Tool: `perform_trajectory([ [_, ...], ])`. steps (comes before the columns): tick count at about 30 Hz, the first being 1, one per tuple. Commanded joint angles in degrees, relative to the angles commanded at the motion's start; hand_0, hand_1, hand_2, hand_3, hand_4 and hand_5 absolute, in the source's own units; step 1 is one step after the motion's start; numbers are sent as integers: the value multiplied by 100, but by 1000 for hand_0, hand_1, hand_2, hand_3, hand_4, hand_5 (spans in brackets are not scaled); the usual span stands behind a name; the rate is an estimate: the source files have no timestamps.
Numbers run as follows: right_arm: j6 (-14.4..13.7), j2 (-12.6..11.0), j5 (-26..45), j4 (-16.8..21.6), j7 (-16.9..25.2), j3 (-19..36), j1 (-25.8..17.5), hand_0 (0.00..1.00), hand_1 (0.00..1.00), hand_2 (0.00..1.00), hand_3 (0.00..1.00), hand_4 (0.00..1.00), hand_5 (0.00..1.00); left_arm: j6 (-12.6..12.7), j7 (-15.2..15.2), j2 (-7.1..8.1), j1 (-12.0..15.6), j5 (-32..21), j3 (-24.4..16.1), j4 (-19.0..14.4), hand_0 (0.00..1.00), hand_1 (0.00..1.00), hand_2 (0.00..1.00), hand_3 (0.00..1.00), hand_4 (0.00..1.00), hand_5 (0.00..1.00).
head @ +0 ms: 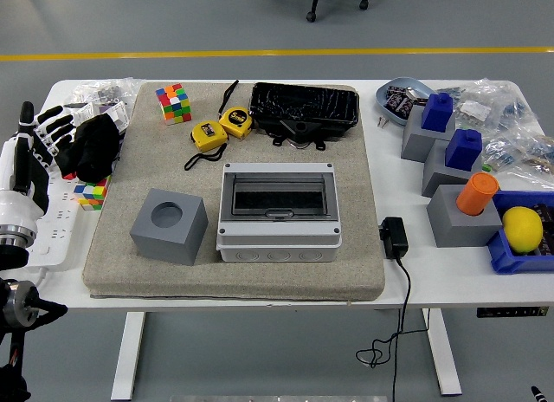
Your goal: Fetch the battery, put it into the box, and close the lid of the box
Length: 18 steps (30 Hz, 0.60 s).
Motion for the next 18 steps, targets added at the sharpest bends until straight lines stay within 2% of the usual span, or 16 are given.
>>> perform_trajectory([
  [18,-3,-4,-4,1,-4,12,22,674,591,600,650,998,933,31,7,-12,-2,52,52,7,774,741,701,708,998,901],
])
